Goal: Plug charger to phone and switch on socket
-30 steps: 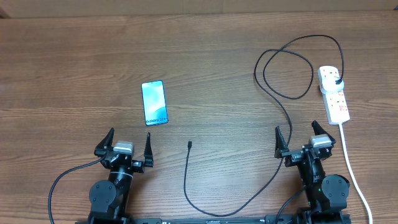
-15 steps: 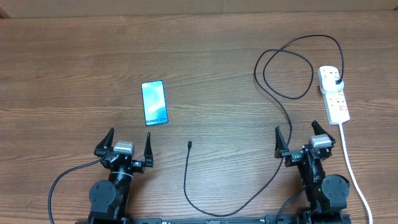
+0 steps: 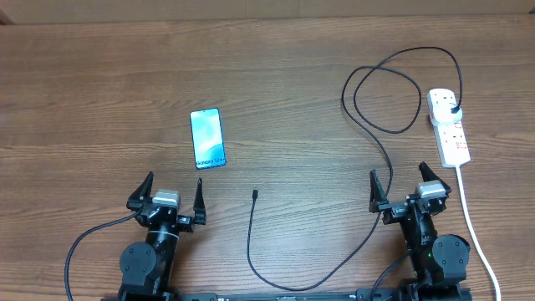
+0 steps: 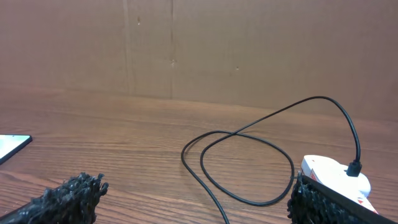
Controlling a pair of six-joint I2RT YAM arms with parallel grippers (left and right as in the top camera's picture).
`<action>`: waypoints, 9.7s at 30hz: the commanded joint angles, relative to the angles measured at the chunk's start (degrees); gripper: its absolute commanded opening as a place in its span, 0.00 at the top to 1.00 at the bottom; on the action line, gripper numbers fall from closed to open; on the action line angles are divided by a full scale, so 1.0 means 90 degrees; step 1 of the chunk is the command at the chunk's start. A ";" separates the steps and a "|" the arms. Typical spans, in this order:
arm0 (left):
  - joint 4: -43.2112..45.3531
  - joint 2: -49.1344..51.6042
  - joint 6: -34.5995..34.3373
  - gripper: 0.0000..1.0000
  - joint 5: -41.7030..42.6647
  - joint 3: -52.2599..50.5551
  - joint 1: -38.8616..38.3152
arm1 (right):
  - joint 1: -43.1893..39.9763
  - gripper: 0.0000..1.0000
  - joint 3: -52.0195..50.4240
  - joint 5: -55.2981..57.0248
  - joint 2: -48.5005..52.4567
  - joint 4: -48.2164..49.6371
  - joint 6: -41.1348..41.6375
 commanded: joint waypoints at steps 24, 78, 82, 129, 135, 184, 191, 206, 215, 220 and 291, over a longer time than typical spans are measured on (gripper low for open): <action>-0.0007 -0.0061 0.0148 0.01 -0.0058 -0.0022 0.0010 | 0.0029 0.00 -0.0068 0.0007 0.0015 0.0036 -0.0034; -0.0007 -0.0061 0.0148 0.00 -0.0058 -0.0022 0.0010 | 0.0029 0.00 -0.0068 0.0007 0.0015 0.0036 -0.0032; 0.0182 -0.0061 0.0559 0.00 -0.0350 -0.0022 0.0017 | 0.0029 0.00 -0.0068 0.0007 0.0015 0.0036 -0.0034; -0.7237 0.7133 -0.0687 0.00 0.2788 0.9304 0.0015 | 0.0029 0.00 -0.0068 0.0007 0.0015 0.0036 -0.0032; -0.7458 0.8391 -0.0835 0.00 0.2824 0.9789 0.0015 | 0.0029 0.00 -0.0068 0.0007 0.0015 0.0036 -0.0034; -0.7147 1.1157 -0.2924 0.96 0.0415 0.9736 -0.0646 | 0.0029 0.00 -0.0068 0.0007 0.0015 0.0036 -0.0034; -0.7009 1.1157 -0.3002 0.60 0.0364 0.9697 -0.0687 | 0.0029 0.00 -0.0068 0.0007 0.0017 0.0036 -0.0034; -0.6669 1.1511 -0.3555 0.04 -0.0131 0.9488 -0.0687 | 0.0029 0.00 -0.0068 0.0007 0.0017 0.0036 -0.0034; -0.6382 1.2216 -0.3577 0.03 -0.0277 0.9488 -0.0690 | 0.0029 0.00 -0.0068 0.0007 0.0015 0.0036 -0.0034; -0.6147 1.2650 -0.3541 0.01 -0.0277 0.9488 -0.0682 | 0.0029 0.00 -0.0068 0.0007 0.0017 0.0036 -0.0034; -0.4379 1.3000 -0.3164 0.00 -0.0697 0.8488 -0.0682 | 0.0029 0.00 -0.0068 0.0007 0.0015 0.0036 -0.0034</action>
